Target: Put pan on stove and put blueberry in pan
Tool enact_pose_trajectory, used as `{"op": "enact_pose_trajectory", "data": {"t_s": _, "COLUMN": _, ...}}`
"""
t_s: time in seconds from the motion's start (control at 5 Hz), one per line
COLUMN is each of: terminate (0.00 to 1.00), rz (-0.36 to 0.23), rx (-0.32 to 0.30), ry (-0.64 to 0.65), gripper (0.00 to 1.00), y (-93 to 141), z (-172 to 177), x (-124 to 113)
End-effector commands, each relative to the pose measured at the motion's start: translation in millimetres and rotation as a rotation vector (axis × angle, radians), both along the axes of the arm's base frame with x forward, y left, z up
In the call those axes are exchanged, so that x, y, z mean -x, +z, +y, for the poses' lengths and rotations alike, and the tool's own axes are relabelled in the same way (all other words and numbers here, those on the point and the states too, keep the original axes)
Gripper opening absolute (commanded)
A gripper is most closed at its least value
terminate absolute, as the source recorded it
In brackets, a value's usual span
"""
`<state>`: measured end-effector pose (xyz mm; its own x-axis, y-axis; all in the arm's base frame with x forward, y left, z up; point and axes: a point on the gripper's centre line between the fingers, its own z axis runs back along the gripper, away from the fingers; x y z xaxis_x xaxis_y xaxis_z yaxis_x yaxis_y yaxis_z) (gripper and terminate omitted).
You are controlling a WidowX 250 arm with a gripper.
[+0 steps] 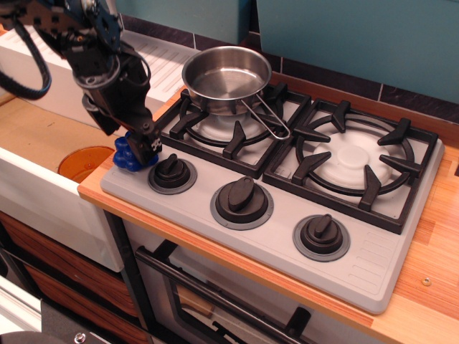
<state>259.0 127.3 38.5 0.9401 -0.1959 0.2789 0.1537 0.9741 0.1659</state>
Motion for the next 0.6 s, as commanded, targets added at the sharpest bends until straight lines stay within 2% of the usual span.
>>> {"op": "enact_pose_trajectory", "data": {"t_s": 0.0, "terminate": 0.00, "rz": -0.005, "rx": -0.004, "ry": 0.030, "gripper": 1.00, "y": -0.4, "z": -6.6, "x": -0.8}}
{"op": "enact_pose_trajectory", "data": {"t_s": 0.2, "terminate": 0.00, "rz": 0.015, "rx": -0.005, "ry": 0.041, "gripper": 0.00, "y": 1.0, "z": -10.2, "x": -2.8}}
{"op": "enact_pose_trajectory", "data": {"t_s": 0.4, "terminate": 0.00, "rz": 0.042, "rx": -0.010, "ry": 0.033, "gripper": 0.00, "y": 12.1, "z": -7.6, "x": -6.2}}
